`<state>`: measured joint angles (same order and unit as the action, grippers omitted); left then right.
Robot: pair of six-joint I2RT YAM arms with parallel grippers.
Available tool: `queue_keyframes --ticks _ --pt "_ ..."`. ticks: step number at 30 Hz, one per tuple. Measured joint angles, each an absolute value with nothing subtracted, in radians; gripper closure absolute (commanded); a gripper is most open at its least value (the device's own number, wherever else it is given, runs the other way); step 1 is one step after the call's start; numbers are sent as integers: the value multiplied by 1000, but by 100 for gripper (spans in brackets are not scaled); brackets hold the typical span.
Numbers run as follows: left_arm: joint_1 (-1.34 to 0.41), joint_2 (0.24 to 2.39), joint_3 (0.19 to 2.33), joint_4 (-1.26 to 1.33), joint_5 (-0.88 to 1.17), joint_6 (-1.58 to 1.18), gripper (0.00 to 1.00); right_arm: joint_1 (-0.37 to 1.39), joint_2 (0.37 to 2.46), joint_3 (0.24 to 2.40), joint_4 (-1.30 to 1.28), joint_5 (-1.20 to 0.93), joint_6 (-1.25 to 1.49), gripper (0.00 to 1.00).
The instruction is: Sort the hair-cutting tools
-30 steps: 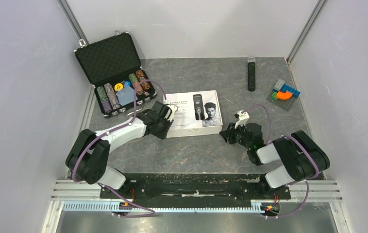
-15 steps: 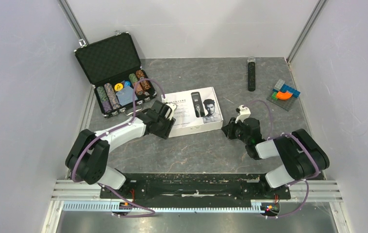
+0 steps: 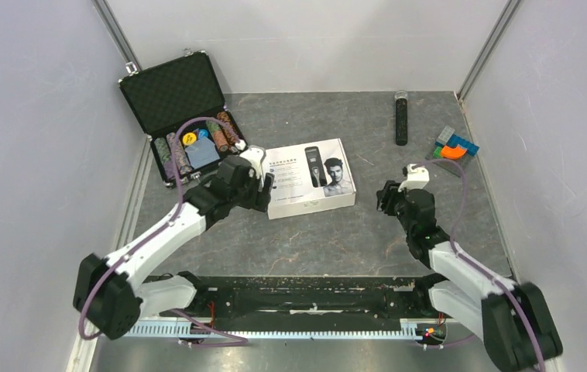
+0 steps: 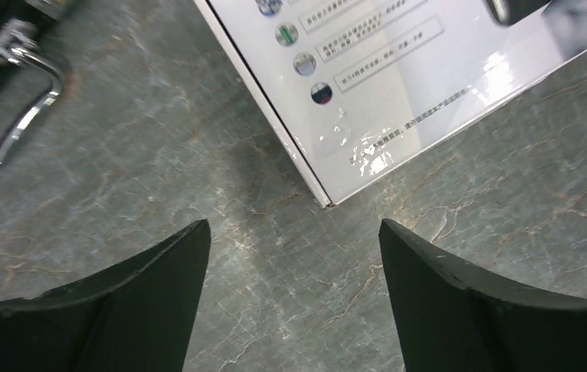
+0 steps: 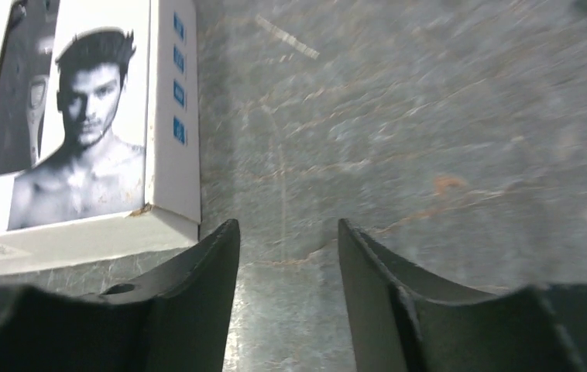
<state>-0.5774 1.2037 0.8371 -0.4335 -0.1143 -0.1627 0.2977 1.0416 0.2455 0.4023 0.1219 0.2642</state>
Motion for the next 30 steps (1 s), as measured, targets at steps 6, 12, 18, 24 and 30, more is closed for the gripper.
queue_keyframes --ticks 6,12,18,24,30 --pt "-577 982 862 -502 -194 -171 0 297 754 296 221 277 216 23" --pt "-574 723 926 -546 -353 -171 0 297 492 372 121 407 137 4" --pt "-573 473 923 -542 -517 -171 0 297 318 387 89 492 31 2" --pt "-573 284 816 -513 -617 -171 0 297 208 387 58 548 -74 2" --pt "-573 160 693 -485 -673 -192 0 297 95 338 62 606 -122 2"
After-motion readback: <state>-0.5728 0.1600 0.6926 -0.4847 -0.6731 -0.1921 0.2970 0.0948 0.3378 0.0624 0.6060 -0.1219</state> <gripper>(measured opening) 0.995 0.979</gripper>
